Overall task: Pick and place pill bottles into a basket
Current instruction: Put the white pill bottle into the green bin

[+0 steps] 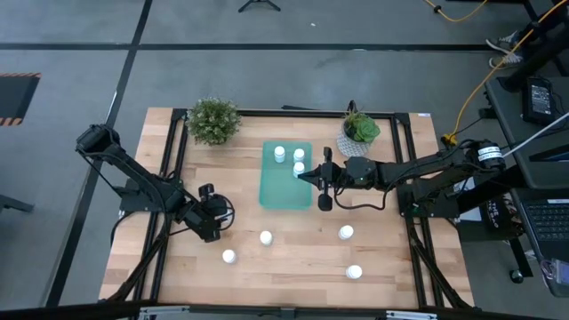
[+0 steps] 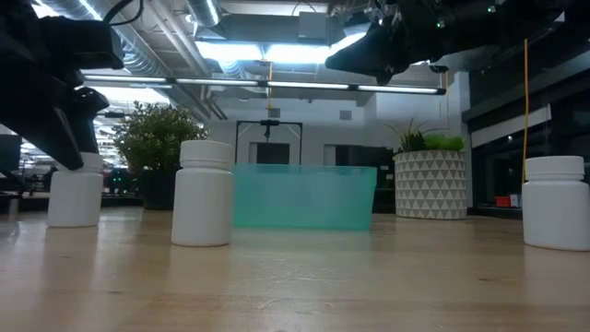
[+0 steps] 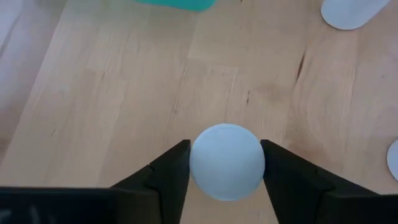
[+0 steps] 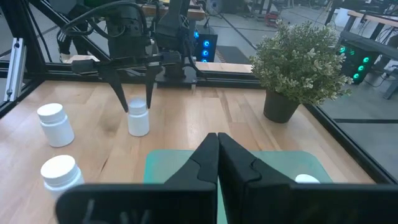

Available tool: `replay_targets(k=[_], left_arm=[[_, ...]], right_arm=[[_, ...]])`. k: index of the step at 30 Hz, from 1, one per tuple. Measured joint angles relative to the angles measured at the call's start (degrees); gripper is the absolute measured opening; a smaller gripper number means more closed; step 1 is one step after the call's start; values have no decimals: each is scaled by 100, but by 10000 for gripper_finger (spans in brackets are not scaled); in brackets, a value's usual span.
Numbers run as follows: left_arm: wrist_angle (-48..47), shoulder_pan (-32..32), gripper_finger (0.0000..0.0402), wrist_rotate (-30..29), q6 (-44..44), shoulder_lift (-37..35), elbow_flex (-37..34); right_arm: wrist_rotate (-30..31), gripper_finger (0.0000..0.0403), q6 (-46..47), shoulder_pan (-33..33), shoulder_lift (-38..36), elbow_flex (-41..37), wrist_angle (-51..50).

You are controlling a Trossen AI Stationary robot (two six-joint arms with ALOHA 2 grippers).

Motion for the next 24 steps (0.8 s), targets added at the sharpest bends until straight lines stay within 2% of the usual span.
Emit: replay_targets(k=[4, 16, 24], left_arm=[[3, 0, 158, 10, 29, -1, 0], [-52, -52, 158, 441, 63, -291, 2], [-882, -50, 158, 409, -79, -807, 405]], right_arm=[[0, 5, 0, 0, 0, 0, 0], [0, 5, -85, 2, 0, 0, -2], [2, 5, -127, 2, 0, 0, -15]])
